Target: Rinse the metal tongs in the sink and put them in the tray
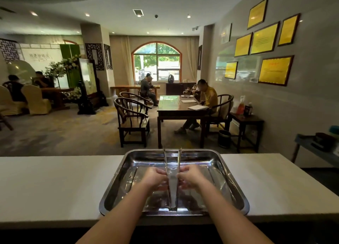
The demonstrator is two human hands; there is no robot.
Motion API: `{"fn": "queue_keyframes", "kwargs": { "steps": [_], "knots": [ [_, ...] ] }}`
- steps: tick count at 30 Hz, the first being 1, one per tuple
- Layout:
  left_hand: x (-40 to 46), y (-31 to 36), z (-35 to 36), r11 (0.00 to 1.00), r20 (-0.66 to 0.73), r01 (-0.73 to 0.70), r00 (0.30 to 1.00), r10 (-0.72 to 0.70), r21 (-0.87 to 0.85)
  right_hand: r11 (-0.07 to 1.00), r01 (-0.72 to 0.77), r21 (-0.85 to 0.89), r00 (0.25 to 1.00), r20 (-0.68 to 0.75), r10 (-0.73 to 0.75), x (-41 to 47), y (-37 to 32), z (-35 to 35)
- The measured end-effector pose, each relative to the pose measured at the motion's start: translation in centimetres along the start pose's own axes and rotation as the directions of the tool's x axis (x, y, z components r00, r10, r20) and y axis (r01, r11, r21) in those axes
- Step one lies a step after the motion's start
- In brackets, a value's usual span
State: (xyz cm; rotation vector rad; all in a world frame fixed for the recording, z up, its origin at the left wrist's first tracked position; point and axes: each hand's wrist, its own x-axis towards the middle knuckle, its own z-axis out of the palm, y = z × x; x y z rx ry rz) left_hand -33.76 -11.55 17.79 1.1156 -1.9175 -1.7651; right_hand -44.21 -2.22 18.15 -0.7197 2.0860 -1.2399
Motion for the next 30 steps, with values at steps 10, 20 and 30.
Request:
{"fn": "queue_keyframes", "kwargs": {
  "steps": [10,20,30],
  "knots": [
    [0.9,-1.6,0.4,0.982,-0.044,0.041,0.998,-0.033,0.186,0.990,-0.091,-0.107,0.995,-0.062,0.084,1.9,1.2,1.5],
    [1.0,-1.2,0.7,0.972,-0.048,-0.001,0.999,0.012,0.234,0.967,-0.079,-0.243,0.994,-0.096,0.057,2.2,1.6,1.7],
    [-0.1,2.4,-2.4,0.785,0.209,-0.158,0.977,0.037,0.599,0.780,0.068,-0.623,0.997,0.017,-0.074,-0.4,-3.5,-0.2]
  ]
}}
